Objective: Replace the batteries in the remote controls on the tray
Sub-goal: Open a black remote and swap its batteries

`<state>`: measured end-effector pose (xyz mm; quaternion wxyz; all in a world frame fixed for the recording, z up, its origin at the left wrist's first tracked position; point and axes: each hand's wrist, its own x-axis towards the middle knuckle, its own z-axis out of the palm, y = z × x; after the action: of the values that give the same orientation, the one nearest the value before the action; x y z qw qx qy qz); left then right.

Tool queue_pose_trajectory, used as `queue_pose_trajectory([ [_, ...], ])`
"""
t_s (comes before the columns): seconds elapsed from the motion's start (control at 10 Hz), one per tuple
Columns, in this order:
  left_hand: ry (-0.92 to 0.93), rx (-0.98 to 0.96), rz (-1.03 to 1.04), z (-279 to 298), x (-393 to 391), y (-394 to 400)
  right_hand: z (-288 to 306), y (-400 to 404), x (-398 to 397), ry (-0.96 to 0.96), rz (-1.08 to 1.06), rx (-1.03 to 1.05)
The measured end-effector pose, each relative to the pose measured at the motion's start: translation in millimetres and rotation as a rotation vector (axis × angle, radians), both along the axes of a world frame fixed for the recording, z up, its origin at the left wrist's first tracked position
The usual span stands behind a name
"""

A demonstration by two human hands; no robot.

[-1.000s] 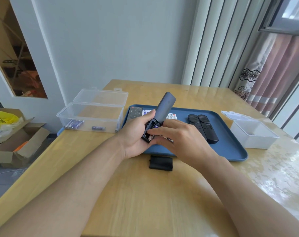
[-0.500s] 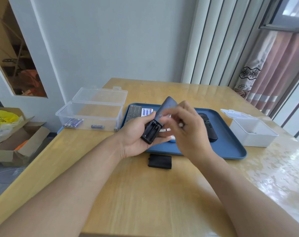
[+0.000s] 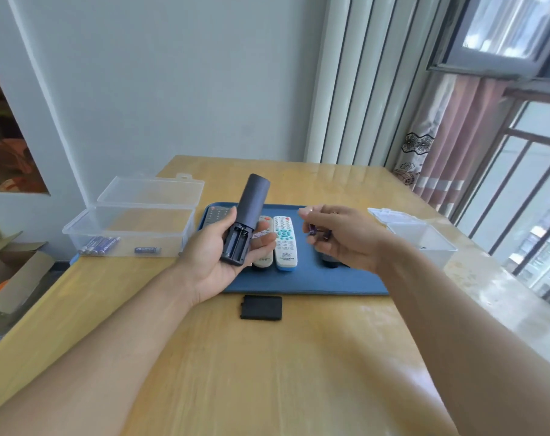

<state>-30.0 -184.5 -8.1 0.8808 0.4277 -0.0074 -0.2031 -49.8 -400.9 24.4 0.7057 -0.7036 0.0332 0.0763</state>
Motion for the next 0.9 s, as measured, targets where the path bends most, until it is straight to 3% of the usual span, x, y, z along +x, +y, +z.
queue_pose_trajectory([
  [0.1, -0.015, -0.004, -0.012, 1.3, -2.8, -4.5, 13.3, -28.5, 6.8, 0.047, 0.044, -0.273],
  [0.4, -0.06, 0.08, -0.108, 22.2, -7.3, -47.7, 39.1, -136.3, 20.2, 0.205, -0.148, -0.994],
  [0.7, -0.069, 0.108, -0.112, 17.9, -14.9, -67.3, 14.6, -150.2, 26.3, 0.343, -0.163, -1.205],
  [0.9, -0.083, 0.139, -0.084, 18.9, -9.3, -60.4, 7.6, -154.7, 30.0, 0.361, -0.178, -1.193],
])
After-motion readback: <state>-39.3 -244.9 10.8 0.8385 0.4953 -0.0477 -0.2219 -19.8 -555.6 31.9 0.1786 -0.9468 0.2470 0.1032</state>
